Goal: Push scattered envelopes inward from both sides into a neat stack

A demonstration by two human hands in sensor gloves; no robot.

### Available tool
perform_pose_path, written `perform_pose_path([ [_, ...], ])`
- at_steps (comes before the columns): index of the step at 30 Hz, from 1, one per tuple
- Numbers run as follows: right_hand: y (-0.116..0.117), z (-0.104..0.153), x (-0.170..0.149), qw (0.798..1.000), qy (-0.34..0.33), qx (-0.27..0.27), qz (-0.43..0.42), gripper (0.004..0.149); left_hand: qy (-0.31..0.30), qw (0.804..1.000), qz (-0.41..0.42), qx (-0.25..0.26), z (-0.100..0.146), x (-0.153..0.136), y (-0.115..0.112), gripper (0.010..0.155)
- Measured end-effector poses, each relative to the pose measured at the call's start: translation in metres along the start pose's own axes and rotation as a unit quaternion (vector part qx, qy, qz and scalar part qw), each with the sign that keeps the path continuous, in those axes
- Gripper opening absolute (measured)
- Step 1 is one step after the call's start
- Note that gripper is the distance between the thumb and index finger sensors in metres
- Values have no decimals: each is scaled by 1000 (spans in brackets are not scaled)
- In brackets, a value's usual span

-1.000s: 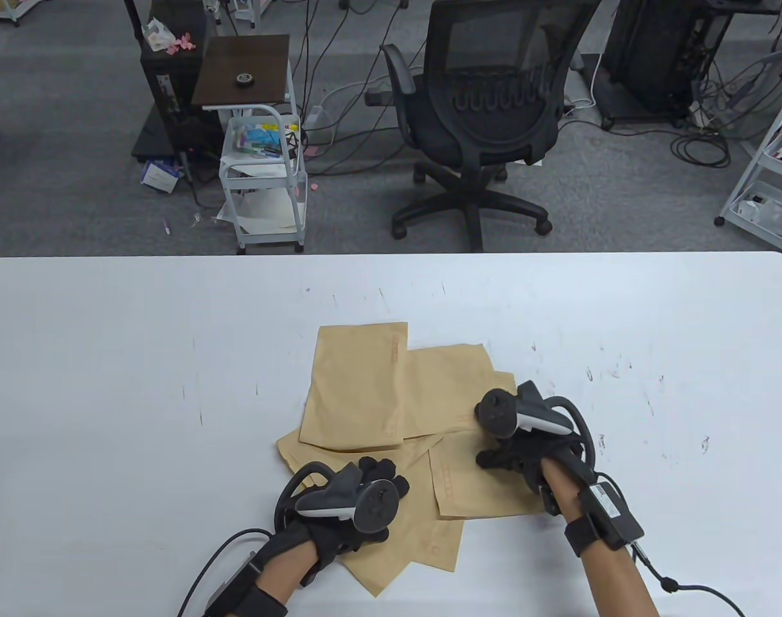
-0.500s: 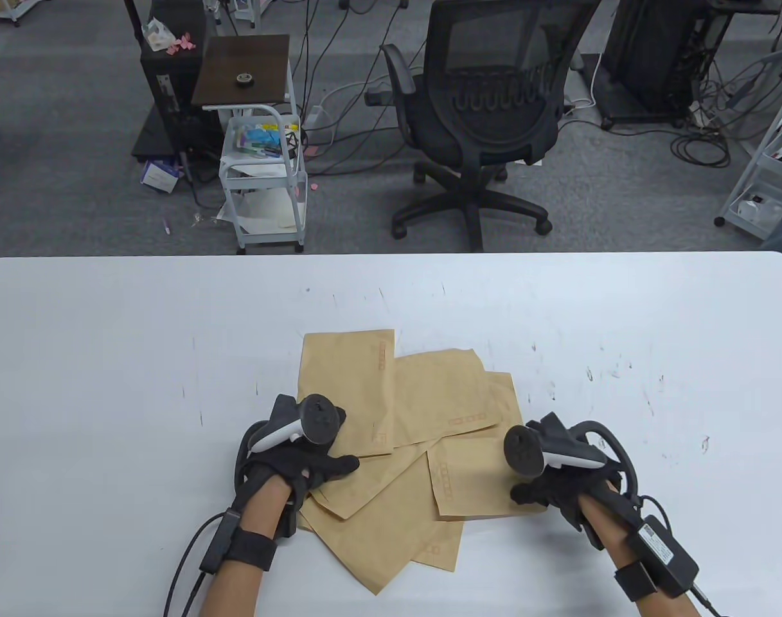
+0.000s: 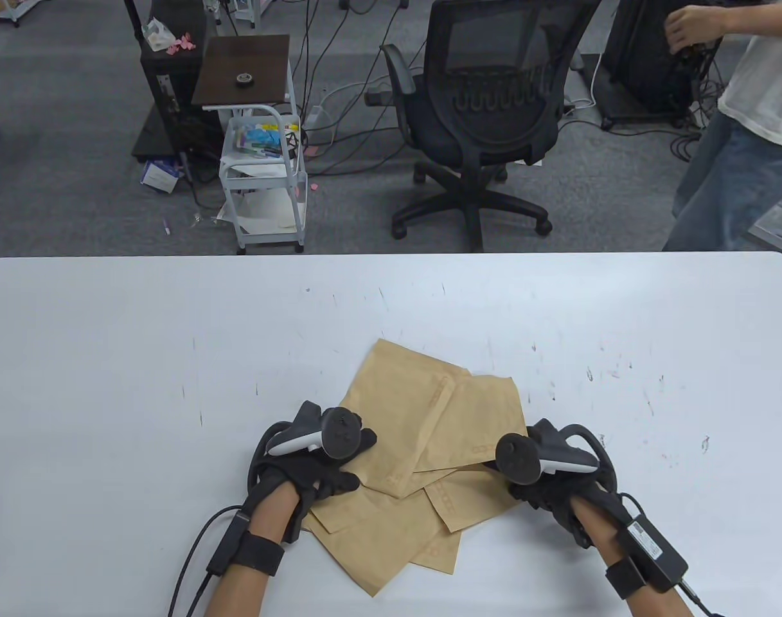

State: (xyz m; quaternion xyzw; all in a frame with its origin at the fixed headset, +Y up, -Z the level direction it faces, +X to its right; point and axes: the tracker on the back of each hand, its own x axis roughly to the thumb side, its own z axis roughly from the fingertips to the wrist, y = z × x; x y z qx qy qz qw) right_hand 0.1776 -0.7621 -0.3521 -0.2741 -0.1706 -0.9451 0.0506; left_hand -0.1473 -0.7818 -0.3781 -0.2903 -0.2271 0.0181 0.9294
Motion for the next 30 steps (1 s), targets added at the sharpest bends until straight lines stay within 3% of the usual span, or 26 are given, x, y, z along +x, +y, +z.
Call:
perform_pose_path([
  [3,-22,12,-9,999,11,-10,-42,61,-2,1000,0,-11,21,12,11,83],
  [5,-34,21,-20,996,44,-24,-77,61,-29,999,37,-17,33,30,12,96],
  [7,-30,21,-25,994,79,-7,-78,66,-56,998,14,-35,34,48,1,105],
  [10,-9,11,-24,995,83,29,-44,67,-8,993,-86,-87,23,64,-18,113],
  [12,4,4,-14,996,72,55,-23,75,6,988,-126,-84,8,66,-31,109],
  [13,3,4,-8,997,70,38,-2,75,-30,992,-97,-71,7,65,-29,110],
  [15,5,1,2,999,34,33,-3,73,-50,997,-60,-10,12,65,-23,98],
  [17,5,-1,10,999,28,27,-7,74,-65,992,-101,26,14,66,-24,89],
  [20,-10,3,6,999,6,36,-3,69,-73,992,-99,21,17,66,-22,86],
  [23,-34,15,-11,996,24,-9,-83,55,-49,996,-69,-27,25,60,-10,95],
  [25,-44,23,-27,990,53,-46,-125,53,4,998,-32,-62,36,48,2,102],
  [28,-36,19,-49,973,136,-120,-142,68,70,997,-18,-38,48,23,10,103],
  [30,-20,7,-55,975,169,-84,-115,68,120,991,-28,-58,45,1,3,99],
])
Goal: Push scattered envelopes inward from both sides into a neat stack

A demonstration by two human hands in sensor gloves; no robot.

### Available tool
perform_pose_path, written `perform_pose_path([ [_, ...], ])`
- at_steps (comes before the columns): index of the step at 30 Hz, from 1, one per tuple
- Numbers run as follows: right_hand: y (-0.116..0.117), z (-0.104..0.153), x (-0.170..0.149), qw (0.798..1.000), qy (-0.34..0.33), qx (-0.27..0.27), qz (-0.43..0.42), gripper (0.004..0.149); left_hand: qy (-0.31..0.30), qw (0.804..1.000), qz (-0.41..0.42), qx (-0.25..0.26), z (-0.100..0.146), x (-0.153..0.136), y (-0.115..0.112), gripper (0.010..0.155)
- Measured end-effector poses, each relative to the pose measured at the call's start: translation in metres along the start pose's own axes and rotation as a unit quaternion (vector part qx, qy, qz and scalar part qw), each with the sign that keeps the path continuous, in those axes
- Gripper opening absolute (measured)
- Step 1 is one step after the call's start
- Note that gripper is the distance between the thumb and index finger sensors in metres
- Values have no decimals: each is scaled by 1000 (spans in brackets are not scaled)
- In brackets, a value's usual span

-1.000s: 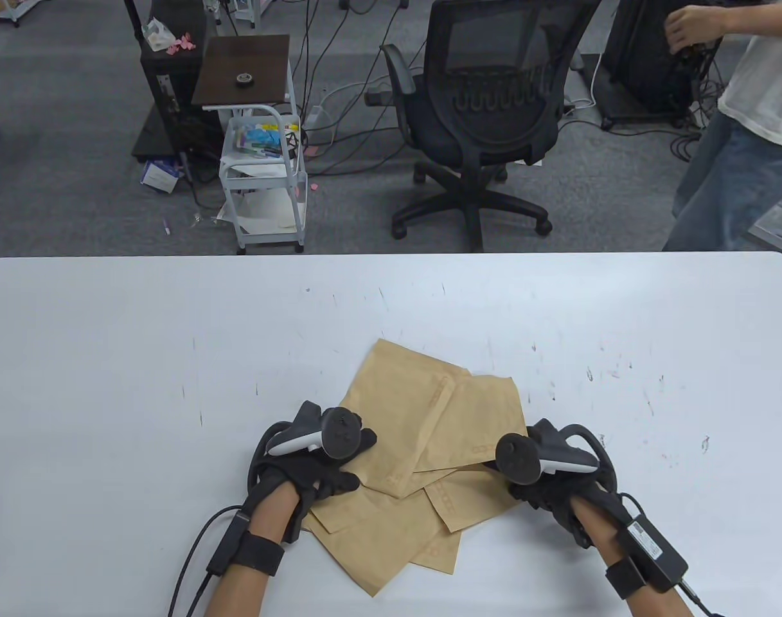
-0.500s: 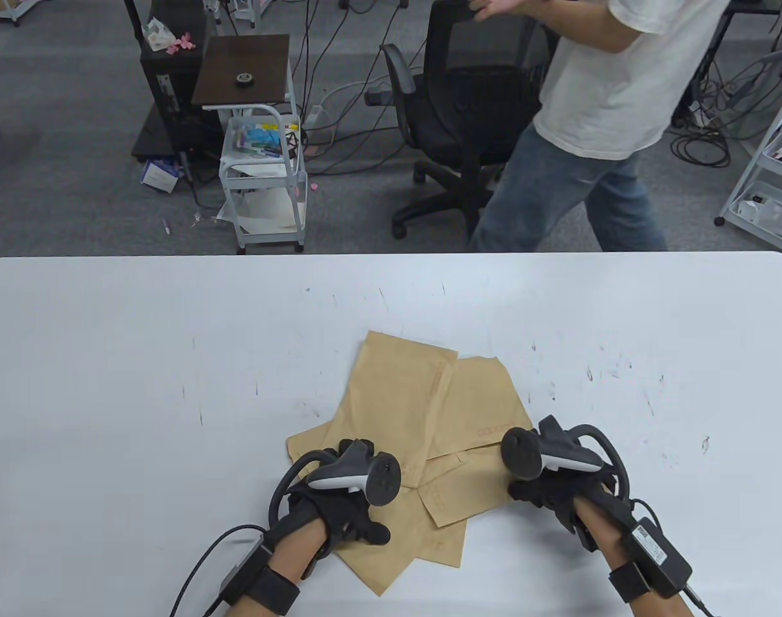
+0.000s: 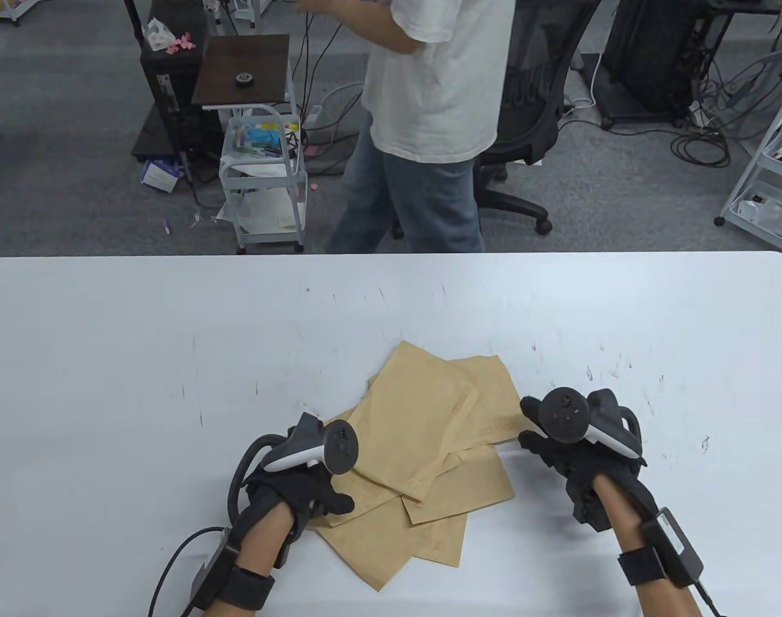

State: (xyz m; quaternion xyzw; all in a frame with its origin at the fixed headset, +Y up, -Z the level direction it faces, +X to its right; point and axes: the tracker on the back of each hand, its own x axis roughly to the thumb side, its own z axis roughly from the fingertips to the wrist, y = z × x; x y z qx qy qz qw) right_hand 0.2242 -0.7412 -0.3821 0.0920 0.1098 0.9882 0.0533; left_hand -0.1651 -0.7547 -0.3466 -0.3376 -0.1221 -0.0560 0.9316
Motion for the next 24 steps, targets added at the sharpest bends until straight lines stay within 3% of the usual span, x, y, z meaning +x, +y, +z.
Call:
perform_pose_path([
  [3,29,-7,6,995,-16,69,65,72,1,1000,-16,-18,-20,-13,-17,95],
  [7,38,0,33,988,-63,54,128,68,-34,997,21,61,-24,-7,-14,88],
  [9,40,2,48,989,-100,61,94,71,-41,997,2,67,-29,0,-16,88],
  [11,43,4,60,990,-96,57,83,72,-39,997,-11,70,-29,3,-16,88],
  [13,39,5,64,985,-112,68,114,71,-39,996,-11,77,-28,3,-16,88],
  [15,28,6,60,982,-145,80,94,69,-41,997,-8,64,-25,-1,-15,88],
  [18,6,11,48,990,-126,38,40,58,-17,999,15,39,-13,-8,-7,91],
  [20,-12,10,39,994,-106,24,13,55,-18,997,38,57,1,-6,3,93],
  [24,-31,-14,45,998,-59,-36,9,61,-96,990,39,96,20,33,12,104],
])
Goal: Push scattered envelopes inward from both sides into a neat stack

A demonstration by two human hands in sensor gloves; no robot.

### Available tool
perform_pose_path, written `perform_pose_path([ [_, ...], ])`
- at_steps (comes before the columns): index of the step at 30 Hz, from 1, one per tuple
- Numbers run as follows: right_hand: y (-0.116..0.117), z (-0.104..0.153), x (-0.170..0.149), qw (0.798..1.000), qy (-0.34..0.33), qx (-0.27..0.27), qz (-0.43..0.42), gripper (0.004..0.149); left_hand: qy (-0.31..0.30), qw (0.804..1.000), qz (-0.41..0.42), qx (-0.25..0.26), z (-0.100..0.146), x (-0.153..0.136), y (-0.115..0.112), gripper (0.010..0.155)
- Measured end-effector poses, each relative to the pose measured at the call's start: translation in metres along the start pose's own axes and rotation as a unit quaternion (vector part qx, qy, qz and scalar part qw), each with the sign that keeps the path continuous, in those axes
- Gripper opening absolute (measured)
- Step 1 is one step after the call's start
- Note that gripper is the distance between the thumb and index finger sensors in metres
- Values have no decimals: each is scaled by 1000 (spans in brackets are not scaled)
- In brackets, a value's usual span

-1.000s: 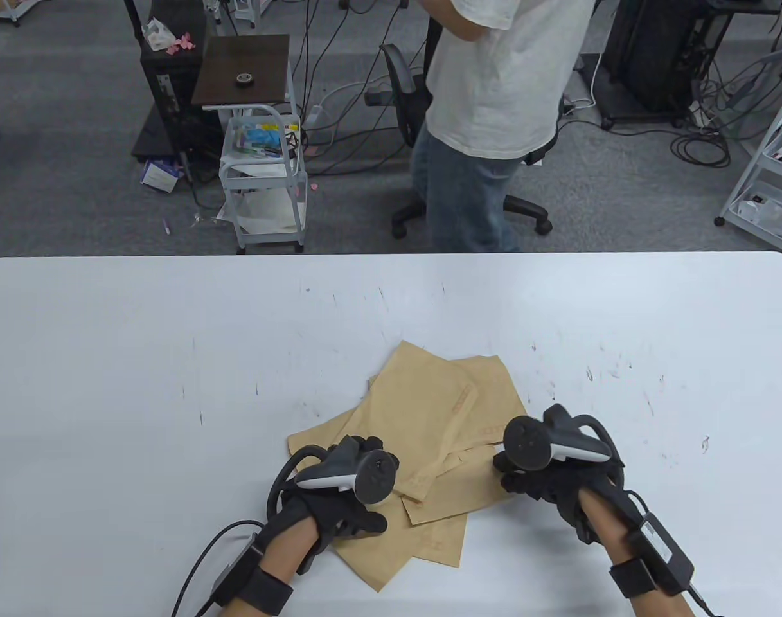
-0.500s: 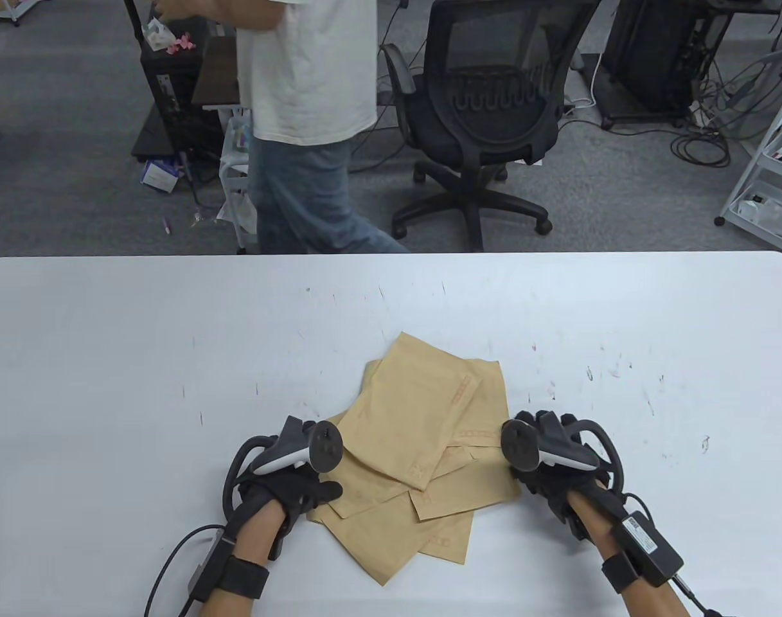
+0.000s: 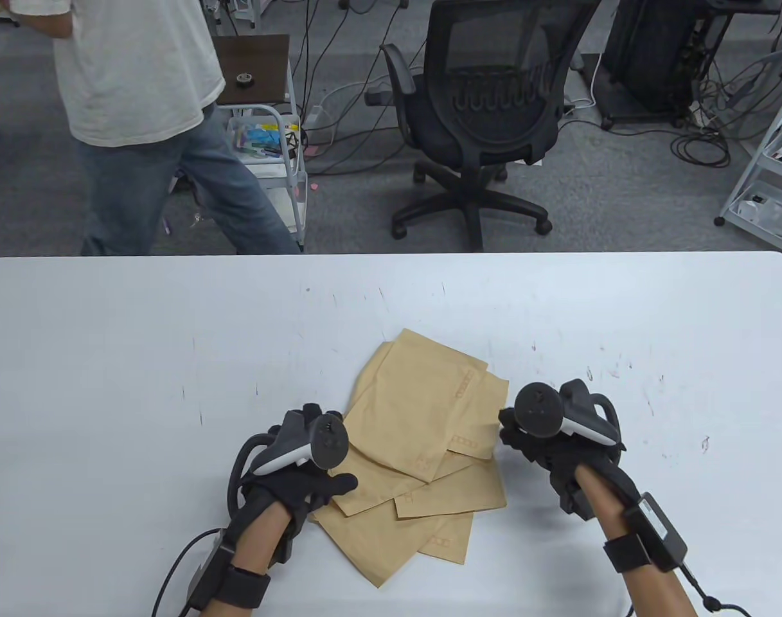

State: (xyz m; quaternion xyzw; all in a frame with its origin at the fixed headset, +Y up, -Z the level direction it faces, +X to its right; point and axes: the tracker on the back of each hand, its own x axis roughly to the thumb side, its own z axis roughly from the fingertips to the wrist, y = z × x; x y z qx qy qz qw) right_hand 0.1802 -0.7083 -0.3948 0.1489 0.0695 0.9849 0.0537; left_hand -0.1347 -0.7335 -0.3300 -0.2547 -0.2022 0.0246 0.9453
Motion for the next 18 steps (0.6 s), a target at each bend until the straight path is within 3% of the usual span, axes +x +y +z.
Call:
perform_pose_path([
  [4,13,-42,27,998,1,56,17,70,-88,987,-112,-69,-13,62,-34,114],
  [8,48,-69,53,991,-2,131,33,69,-90,973,-201,-74,-30,78,-61,110],
  [11,62,-67,66,987,-8,136,84,71,-89,986,-134,-42,-28,73,-59,107],
  [13,56,-62,69,987,-30,119,100,71,-77,983,-163,-43,-28,68,-59,105],
  [18,43,-45,68,981,-40,179,67,68,-68,982,-176,-16,-27,64,-56,103],
])
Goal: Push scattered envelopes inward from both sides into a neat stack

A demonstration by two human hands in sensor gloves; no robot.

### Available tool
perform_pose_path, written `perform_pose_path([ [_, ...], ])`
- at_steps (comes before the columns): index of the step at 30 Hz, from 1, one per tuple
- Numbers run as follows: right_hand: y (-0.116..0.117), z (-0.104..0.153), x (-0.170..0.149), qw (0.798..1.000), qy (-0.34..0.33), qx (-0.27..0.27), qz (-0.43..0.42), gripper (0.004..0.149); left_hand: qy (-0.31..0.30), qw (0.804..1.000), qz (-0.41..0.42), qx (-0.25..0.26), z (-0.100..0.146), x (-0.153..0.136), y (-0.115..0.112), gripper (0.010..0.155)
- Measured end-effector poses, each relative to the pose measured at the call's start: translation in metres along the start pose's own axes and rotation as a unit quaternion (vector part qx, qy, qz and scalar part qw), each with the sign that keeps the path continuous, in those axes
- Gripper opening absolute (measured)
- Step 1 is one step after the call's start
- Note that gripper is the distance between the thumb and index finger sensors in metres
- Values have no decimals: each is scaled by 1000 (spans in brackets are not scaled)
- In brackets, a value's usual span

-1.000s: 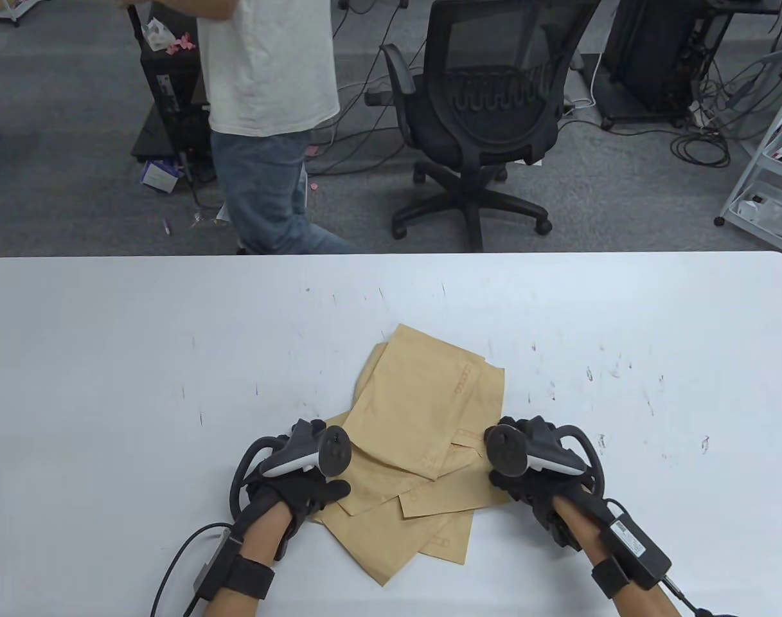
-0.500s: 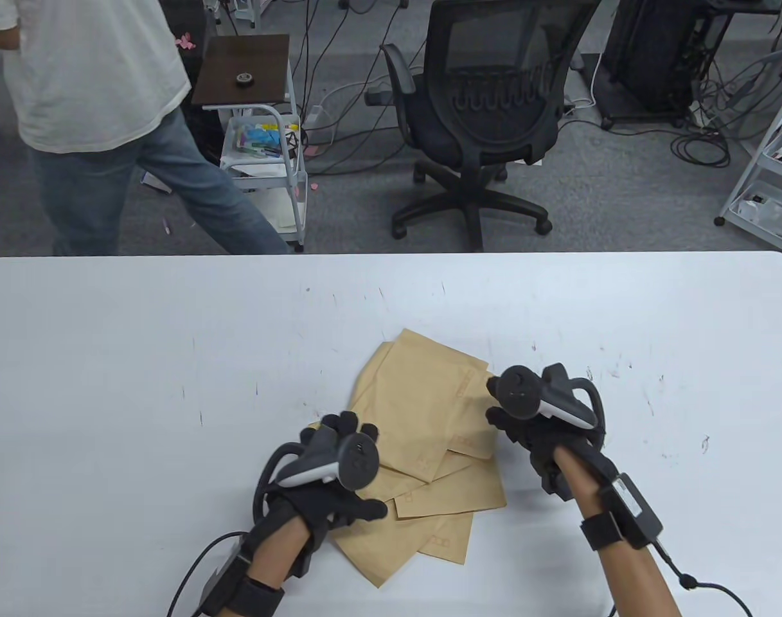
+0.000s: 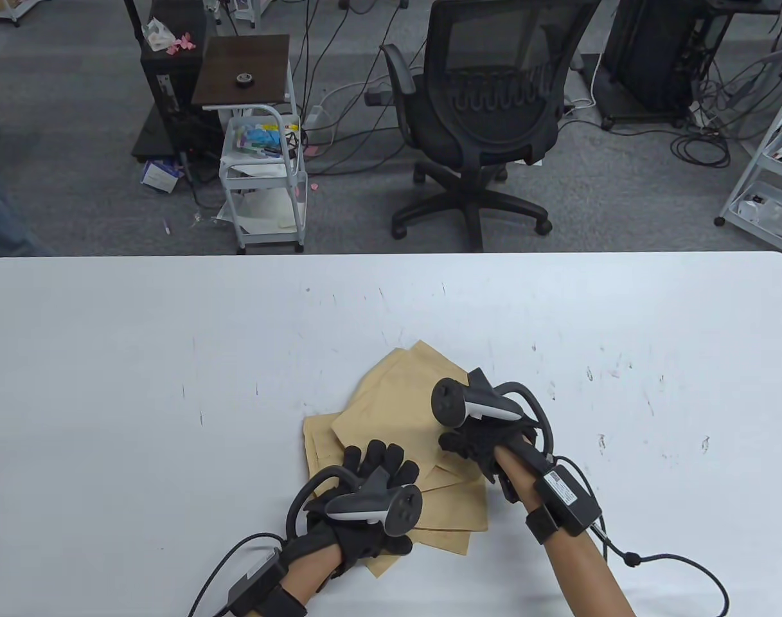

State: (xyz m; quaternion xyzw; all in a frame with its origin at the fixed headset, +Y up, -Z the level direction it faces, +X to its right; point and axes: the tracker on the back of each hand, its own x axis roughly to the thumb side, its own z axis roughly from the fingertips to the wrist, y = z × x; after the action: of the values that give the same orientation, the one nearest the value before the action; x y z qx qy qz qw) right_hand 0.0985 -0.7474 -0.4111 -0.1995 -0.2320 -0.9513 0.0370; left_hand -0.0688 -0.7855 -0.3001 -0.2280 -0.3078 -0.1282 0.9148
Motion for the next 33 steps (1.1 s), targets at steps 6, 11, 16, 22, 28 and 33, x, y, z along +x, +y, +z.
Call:
perform_pose_path([
  [6,-3,25,-16,997,-56,-48,-28,63,-3,1000,-9,1,6,-4,7,101],
  [11,-4,54,-45,994,-27,-103,-2,66,37,992,77,-91,25,-41,24,107],
  [16,16,59,-73,994,57,-69,62,85,138,978,101,-116,28,-95,1,107],
  [22,46,44,-67,999,32,-30,29,83,127,977,164,-55,15,-119,-24,104],
  [28,44,45,-36,995,6,-46,89,85,133,982,135,-24,12,-115,-23,101],
  [33,19,56,-44,999,-1,-39,32,74,159,966,168,-112,33,-117,-3,102],
])
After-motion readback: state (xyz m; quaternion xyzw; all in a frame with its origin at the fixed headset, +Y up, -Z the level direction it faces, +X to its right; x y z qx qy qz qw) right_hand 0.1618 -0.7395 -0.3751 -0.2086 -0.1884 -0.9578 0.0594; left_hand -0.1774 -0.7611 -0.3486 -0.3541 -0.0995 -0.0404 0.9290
